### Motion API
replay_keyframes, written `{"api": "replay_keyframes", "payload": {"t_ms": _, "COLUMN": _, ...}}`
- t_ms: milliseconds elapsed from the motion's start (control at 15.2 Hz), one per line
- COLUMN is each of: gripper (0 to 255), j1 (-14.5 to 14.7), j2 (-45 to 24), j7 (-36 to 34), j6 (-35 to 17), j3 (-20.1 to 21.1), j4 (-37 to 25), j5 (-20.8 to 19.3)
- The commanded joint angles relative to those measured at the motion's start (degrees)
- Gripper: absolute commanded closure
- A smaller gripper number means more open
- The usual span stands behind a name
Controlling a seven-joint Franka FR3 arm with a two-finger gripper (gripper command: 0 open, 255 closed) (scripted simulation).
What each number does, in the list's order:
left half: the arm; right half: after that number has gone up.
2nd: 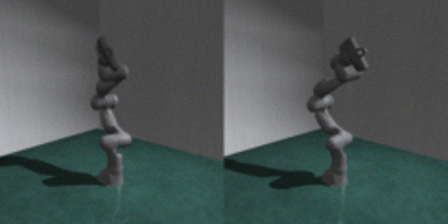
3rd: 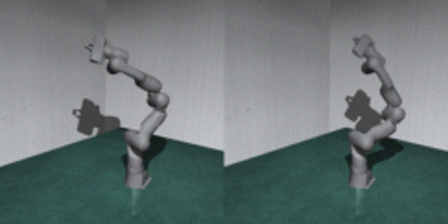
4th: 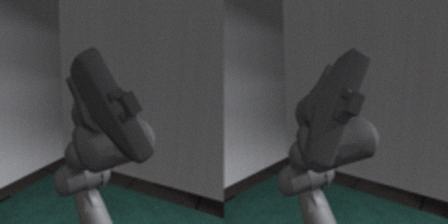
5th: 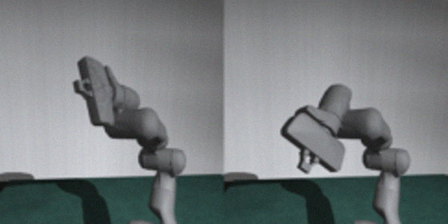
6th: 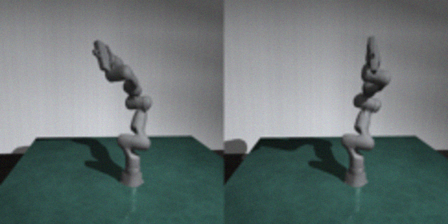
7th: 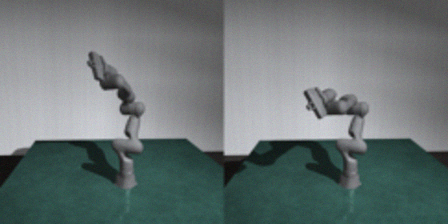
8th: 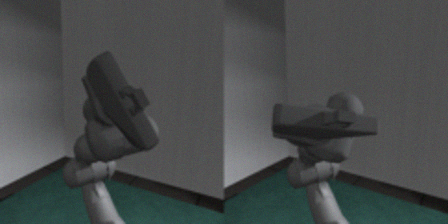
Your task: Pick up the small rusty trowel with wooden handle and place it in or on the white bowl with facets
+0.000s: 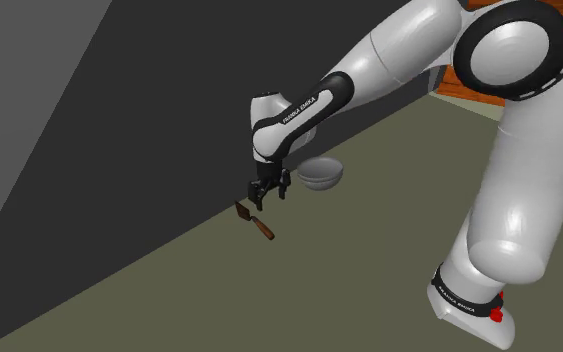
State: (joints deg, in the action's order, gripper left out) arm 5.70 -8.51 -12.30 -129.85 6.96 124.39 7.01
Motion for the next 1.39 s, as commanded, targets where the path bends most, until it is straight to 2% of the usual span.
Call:
{"api": "replay_keyframes", "payload": {"t_ms": 0, "gripper": 0, "j1": 0.47, "j2": -3.72, "j7": -0.94, "j6": -1.6, "j3": 0.12, "j4": -2.78, "j5": -0.68}}
{"api": "replay_keyframes", "payload": {"t_ms": 396, "gripper": 0, "j1": 2.14, "j2": -15.7, "j7": -3.44, "j6": -4.21, "j3": -0.23, "j4": -13.78, "j5": -2.9}}
{"api": "replay_keyframes", "payload": {"t_ms": 924, "gripper": 0, "j1": 2.62, "j2": -19.66, "j7": -3.58, "j6": -8.72, "j3": -0.31, "j4": -13.24, "j5": -3.11}}
{"api": "replay_keyframes", "payload": {"t_ms": 1320, "gripper": 0, "j1": 2.62, "j2": -19.67, "j7": -3.58, "j6": -8.71, "j3": -0.32, "j4": -13.26, "j5": -3.12}}
